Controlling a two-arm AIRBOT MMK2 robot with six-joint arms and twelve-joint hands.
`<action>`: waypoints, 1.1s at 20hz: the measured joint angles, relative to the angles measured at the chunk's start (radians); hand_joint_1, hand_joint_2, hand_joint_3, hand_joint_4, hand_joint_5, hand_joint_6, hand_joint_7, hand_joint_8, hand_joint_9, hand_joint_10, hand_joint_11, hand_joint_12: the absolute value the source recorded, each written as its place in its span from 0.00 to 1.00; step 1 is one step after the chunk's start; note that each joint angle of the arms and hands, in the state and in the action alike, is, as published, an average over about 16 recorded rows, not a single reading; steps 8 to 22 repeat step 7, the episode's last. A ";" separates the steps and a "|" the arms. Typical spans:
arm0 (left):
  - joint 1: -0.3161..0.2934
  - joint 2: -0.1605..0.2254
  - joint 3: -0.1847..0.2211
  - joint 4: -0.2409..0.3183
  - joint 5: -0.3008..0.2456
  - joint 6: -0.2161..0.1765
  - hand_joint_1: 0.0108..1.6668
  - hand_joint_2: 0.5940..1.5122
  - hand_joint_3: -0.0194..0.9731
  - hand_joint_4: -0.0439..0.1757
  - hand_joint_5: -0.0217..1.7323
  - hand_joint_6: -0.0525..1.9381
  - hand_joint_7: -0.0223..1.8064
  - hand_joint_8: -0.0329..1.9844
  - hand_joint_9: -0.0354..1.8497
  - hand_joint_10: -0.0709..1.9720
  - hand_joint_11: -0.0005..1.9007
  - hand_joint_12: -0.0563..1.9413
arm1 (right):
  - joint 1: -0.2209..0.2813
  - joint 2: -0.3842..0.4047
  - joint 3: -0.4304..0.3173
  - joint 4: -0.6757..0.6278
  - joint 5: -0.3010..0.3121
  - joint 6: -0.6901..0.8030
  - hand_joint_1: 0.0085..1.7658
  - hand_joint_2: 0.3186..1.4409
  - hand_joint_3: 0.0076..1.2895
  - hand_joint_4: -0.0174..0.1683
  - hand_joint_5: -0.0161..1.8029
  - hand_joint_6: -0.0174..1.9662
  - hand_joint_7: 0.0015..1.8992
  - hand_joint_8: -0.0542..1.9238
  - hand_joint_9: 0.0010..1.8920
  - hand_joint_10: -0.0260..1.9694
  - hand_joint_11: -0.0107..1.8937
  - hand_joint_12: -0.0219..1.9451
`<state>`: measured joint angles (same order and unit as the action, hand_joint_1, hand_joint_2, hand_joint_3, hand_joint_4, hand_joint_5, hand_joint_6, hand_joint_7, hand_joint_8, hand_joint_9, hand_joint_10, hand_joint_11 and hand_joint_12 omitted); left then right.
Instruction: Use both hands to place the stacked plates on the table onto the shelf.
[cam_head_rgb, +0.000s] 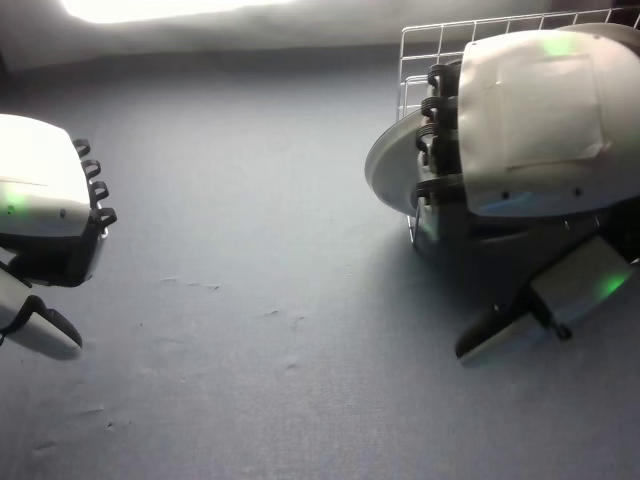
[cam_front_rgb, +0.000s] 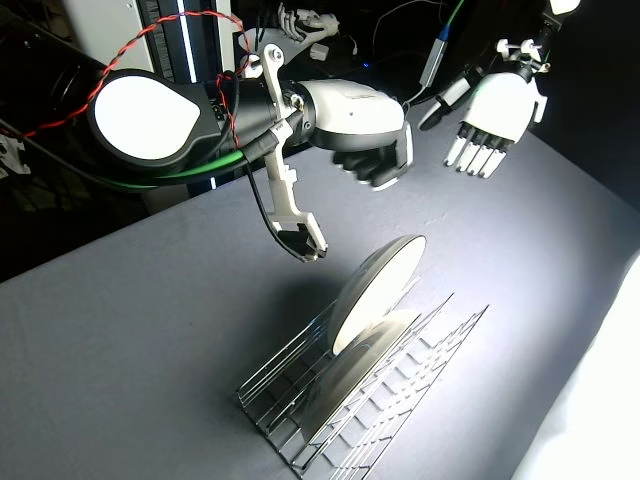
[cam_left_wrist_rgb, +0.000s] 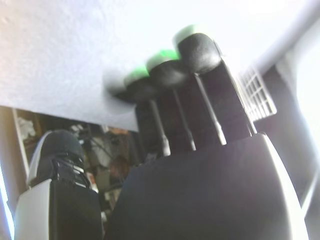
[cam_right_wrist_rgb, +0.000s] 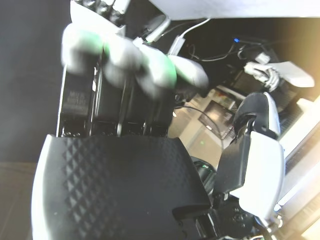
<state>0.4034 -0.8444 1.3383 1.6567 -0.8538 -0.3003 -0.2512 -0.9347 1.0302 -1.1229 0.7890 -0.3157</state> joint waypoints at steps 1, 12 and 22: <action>0.000 0.000 -0.001 0.000 -0.001 0.003 0.24 0.64 0.02 0.35 0.66 0.79 0.67 0.81 0.66 0.83 0.62 0.90 | -0.001 0.005 -0.003 -0.004 0.011 -0.002 0.21 0.65 0.00 0.30 0.70 0.86 0.73 0.85 0.70 0.86 0.65 0.96; -0.001 0.002 -0.007 0.000 -0.003 0.012 0.35 0.66 0.01 0.45 0.81 0.99 0.82 0.97 0.82 0.98 0.82 0.99 | -0.003 0.026 -0.012 -0.008 0.052 -0.014 0.26 0.71 0.00 0.43 0.88 0.98 0.89 0.99 0.90 0.98 0.92 0.98; -0.001 0.002 -0.007 0.000 -0.003 0.012 0.35 0.66 0.01 0.45 0.81 0.99 0.82 0.97 0.82 0.98 0.82 0.99 | -0.003 0.026 -0.012 -0.008 0.052 -0.014 0.26 0.71 0.00 0.43 0.88 0.98 0.89 0.99 0.90 0.98 0.92 0.98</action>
